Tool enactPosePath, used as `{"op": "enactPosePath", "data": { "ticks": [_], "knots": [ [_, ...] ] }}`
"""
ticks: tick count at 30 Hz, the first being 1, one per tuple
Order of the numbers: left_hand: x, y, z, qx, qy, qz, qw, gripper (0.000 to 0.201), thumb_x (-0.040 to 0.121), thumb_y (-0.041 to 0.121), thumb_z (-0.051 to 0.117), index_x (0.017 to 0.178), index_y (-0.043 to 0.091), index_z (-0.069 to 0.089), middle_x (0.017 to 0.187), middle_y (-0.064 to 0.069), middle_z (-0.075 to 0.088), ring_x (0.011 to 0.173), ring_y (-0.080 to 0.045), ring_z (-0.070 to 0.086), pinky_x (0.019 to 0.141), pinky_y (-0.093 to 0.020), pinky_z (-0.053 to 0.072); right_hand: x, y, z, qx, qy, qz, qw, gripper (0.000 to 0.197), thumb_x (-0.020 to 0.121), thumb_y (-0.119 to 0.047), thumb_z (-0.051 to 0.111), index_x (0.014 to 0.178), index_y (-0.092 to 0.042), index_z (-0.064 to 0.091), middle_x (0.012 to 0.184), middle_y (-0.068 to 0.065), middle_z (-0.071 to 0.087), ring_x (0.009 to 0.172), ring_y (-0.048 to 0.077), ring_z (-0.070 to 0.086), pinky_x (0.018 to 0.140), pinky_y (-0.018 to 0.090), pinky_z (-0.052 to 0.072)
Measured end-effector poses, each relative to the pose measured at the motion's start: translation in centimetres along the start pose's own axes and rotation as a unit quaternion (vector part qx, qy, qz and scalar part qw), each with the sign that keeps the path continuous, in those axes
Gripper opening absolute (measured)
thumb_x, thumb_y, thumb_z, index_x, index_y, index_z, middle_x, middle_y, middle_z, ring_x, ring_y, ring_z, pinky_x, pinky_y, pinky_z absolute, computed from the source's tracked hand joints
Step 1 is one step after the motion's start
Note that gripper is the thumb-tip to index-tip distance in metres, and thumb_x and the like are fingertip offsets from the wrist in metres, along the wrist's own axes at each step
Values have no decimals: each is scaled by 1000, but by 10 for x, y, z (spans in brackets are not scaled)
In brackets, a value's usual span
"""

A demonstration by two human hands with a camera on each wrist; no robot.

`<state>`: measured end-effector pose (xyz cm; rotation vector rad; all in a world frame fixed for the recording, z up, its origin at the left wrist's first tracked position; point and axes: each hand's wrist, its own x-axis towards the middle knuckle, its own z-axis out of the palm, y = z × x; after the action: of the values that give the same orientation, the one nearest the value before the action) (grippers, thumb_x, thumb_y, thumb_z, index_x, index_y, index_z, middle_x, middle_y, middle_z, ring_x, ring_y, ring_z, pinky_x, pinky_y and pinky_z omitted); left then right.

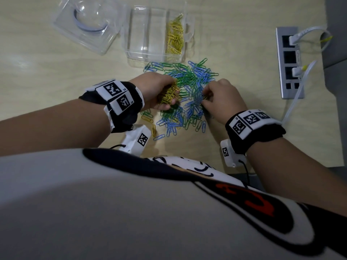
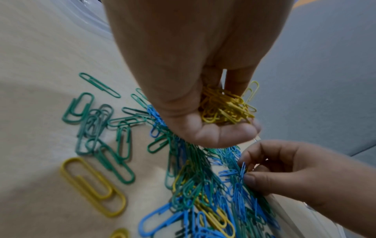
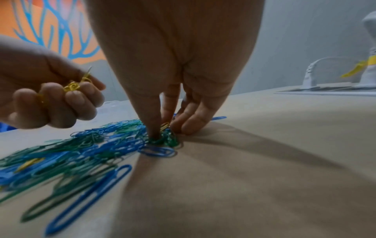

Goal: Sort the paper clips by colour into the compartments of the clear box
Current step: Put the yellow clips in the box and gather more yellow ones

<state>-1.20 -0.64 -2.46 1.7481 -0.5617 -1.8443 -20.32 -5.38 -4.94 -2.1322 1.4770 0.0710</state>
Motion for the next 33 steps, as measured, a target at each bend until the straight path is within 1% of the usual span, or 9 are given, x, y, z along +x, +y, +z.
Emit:
{"op": "enactPosePath", "data": {
  "ticks": [7, 10, 15, 20, 24, 26, 29, 31, 33],
  "knots": [
    [-1, -1, 0, 11, 3, 20, 1000, 29, 96, 33, 53, 82, 8, 55, 58, -5, 57, 49, -13, 58, 48, -21, 51, 8, 1, -8, 77, 27, -21, 996, 19, 80, -12, 60, 88, -29, 66, 90, -2, 64, 83, 15, 58, 84, 29, 48],
    [-2, 0, -1, 15, 4, 21, 1000, 24, 96, 27, 54, 82, 8, 56, 59, -6, 57, 50, -13, 57, 49, -21, 52, 8, 5, -15, 85, 46, 6, 995, 21, 80, -12, 55, 89, -25, 69, 94, 0, 58, 81, 14, 52, 77, 19, 38],
    [-2, 0, 0, 17, 6, 18, 1000, 18, 94, 19, 51, 81, 7, 56, 58, -7, 58, 50, -14, 59, 49, -22, 51, 9, 5, -18, 109, 91, 32, 989, 9, 78, -12, 57, 81, -16, 64, 90, 1, 51, 76, 14, 48, 67, 17, 30],
    [-2, 0, 2, 18, 14, 14, 1000, 16, 93, 17, 51, 82, 7, 56, 55, -6, 60, 50, -14, 57, 50, -22, 51, 13, 2, -15, 49, 57, 30, 997, 25, 89, -12, 44, 92, -4, 67, 104, 15, 57, 91, 29, 55, 77, 28, 38],
    [-1, -1, 1, 13, 10, 15, 1000, 18, 94, 20, 51, 81, 9, 56, 57, -5, 59, 51, -14, 57, 49, -21, 50, 12, -1, -11, 19, 15, 33, 999, 31, 95, -14, 35, 88, 4, 59, 92, 21, 61, 89, 35, 55, 76, 40, 44],
    [-1, -1, 0, 8, 6, 15, 1000, 21, 95, 24, 52, 81, 9, 56, 59, -5, 58, 51, -14, 56, 49, -22, 50, 11, -2, -9, -6, 10, 38, 999, 29, 96, -24, 38, 83, -3, 53, 86, 15, 56, 84, 33, 53, 68, 36, 39],
    [0, -2, 0, 1, 3, 14, 1000, 24, 96, 28, 52, 81, 9, 55, 61, -6, 57, 51, -14, 56, 49, -21, 50, 9, -3, -6, -73, -9, 15, 997, 19, 91, -32, 52, 95, -15, 60, 100, 10, 57, 93, 31, 54, 73, 32, 38],
    [0, -2, -1, -3, 3, 12, 1000, 26, 96, 30, 51, 81, 10, 55, 62, -6, 56, 50, -14, 56, 48, -21, 50, 10, -3, -5, -102, -14, -3, 995, 18, 89, -30, 55, 99, -17, 63, 105, 9, 58, 95, 31, 56, 72, 32, 38],
    [0, -2, -1, -5, 4, 9, 1000, 28, 97, 32, 49, 81, 10, 55, 62, -6, 56, 50, -14, 56, 48, -21, 50, 11, -6, -3, -133, -12, -21, 991, 19, 88, -29, 55, 93, -14, 65, 100, 11, 59, 85, 33, 56, 66, 32, 39]
  ]
}}
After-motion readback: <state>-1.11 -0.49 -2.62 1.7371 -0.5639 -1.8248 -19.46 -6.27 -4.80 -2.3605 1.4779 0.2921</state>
